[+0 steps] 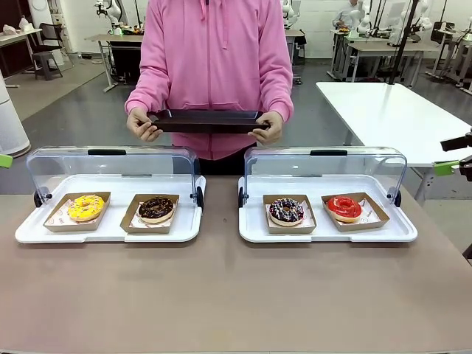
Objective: Provide the desired donut to the person.
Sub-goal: Pick up and lift the Paper togo box containing the Donut pointed at by the person.
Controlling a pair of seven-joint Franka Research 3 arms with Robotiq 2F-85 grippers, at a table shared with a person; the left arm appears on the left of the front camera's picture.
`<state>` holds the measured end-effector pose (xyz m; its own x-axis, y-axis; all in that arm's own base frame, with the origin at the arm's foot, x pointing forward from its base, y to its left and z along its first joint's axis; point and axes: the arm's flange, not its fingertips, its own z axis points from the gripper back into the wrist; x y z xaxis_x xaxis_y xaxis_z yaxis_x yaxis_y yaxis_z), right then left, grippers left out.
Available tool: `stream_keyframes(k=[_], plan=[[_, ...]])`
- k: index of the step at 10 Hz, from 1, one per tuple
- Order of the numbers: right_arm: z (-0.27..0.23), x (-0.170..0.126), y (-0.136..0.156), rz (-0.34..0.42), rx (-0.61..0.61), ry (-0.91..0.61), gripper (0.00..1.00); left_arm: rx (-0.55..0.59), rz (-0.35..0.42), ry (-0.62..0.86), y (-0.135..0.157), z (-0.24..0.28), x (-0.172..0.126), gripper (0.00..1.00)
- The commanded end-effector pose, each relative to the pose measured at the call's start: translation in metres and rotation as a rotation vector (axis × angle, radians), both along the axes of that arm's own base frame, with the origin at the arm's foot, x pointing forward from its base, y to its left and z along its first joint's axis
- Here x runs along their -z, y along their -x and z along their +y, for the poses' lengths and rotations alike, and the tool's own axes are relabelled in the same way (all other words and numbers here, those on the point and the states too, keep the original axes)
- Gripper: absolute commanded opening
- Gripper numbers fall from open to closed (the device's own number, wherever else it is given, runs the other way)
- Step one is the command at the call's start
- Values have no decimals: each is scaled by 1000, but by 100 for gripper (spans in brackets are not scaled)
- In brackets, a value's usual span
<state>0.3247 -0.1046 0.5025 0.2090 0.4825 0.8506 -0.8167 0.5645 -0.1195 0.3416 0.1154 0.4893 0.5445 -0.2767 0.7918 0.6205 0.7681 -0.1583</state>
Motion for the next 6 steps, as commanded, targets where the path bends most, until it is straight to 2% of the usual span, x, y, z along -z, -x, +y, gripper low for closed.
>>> stream_keyframes(k=[1,5,6], plan=[[24,35,26,-38,4,3,100,6,-37,-2,21,-12,28,100],[26,34,25,-48,-11,14,100,24,-23,0,20,-12,29,100],[1,3,-2,-14,-5,5,100,8,-10,-2,-2,2,5,100]])
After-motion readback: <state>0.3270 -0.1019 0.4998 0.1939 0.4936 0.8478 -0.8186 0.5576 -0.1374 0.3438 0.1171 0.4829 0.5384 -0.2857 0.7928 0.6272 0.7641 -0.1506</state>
